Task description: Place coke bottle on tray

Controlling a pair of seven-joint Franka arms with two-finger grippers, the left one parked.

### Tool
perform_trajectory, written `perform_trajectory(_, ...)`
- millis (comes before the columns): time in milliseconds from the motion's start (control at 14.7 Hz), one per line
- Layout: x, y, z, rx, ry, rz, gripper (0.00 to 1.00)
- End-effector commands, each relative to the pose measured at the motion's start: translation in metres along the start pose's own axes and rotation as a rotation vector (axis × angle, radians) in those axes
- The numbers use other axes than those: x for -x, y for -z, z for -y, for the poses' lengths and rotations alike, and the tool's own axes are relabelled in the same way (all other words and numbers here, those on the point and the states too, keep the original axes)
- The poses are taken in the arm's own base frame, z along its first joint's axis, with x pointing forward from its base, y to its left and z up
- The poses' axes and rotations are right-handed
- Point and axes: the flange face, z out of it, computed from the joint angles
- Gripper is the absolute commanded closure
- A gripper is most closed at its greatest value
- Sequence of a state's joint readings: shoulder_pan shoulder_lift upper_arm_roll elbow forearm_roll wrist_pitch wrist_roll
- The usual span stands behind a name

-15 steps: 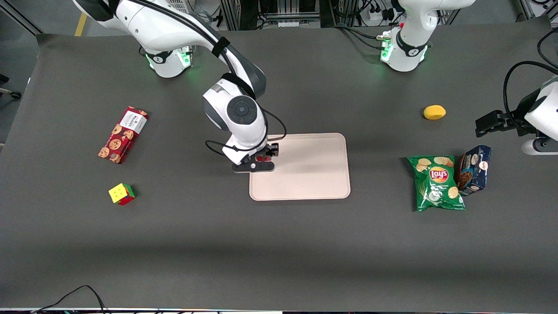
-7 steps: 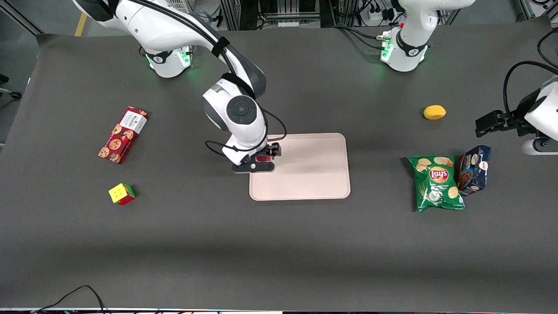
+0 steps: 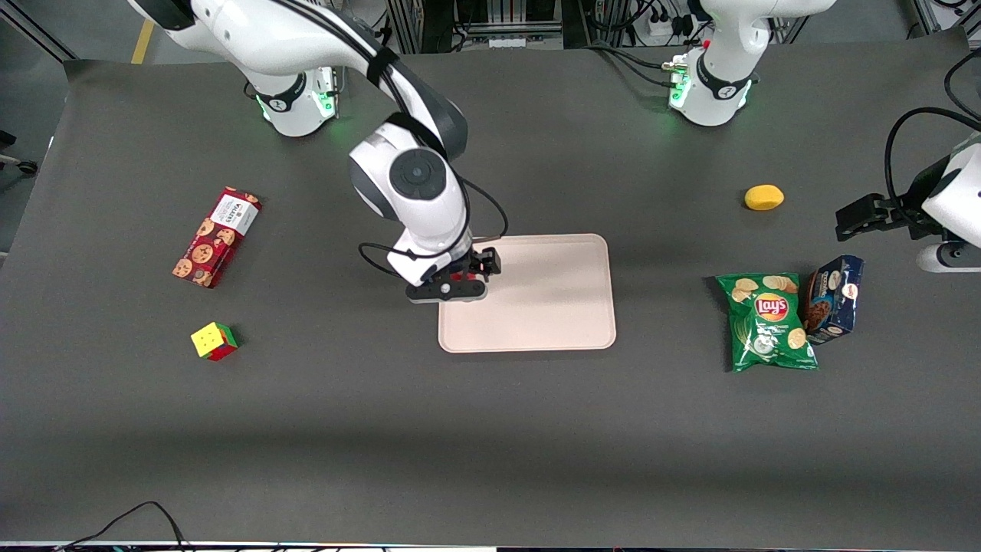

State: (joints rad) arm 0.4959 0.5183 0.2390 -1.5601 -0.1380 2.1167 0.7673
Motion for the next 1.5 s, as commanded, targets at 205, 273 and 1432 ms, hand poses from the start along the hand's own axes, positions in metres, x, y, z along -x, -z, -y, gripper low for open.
perform_trajectory(205, 0.000, 0.221, -0.107, 0.076, 0.130, 0.015, 0.00)
perform_trajectory(273, -0.001, 0.258, -0.152, 0.091, 0.116, 0.012, 0.00)
perform_trajectory(1432, -0.008, 0.276, -0.424, 0.041, -0.115, 0.088, 0.00)
